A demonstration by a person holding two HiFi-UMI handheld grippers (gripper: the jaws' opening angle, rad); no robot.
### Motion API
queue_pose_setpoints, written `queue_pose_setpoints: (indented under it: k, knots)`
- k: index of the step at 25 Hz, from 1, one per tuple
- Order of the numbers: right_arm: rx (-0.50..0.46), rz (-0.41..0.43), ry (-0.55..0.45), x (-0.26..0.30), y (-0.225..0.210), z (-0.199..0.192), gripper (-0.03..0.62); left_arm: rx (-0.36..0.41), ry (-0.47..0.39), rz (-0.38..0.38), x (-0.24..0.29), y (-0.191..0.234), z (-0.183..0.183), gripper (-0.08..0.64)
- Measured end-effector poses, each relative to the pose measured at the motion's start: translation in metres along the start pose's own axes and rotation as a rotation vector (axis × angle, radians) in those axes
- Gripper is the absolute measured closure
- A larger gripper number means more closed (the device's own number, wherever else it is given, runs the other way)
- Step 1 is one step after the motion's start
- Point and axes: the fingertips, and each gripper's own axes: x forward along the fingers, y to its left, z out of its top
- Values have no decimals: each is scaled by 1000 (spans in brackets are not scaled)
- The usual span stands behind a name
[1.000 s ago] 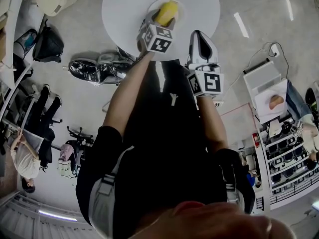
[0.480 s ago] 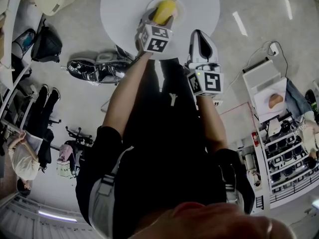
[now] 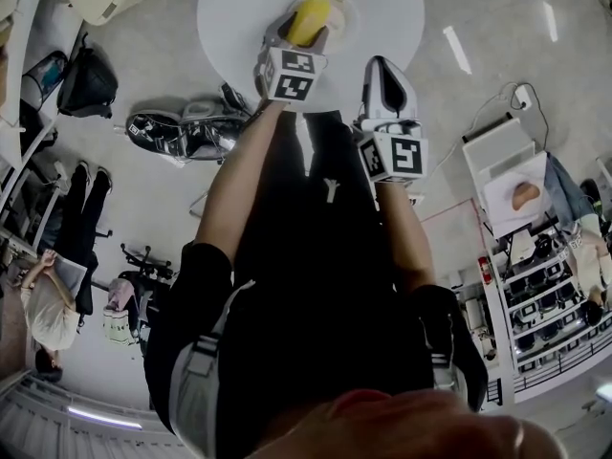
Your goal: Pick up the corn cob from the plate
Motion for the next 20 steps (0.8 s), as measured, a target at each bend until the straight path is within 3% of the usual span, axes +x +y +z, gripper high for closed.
queue_pose_setpoints:
  k: [20]
  knots:
    - [-70, 49, -59, -21, 39, 30, 584, 15, -202, 19, -94, -5, 55, 293]
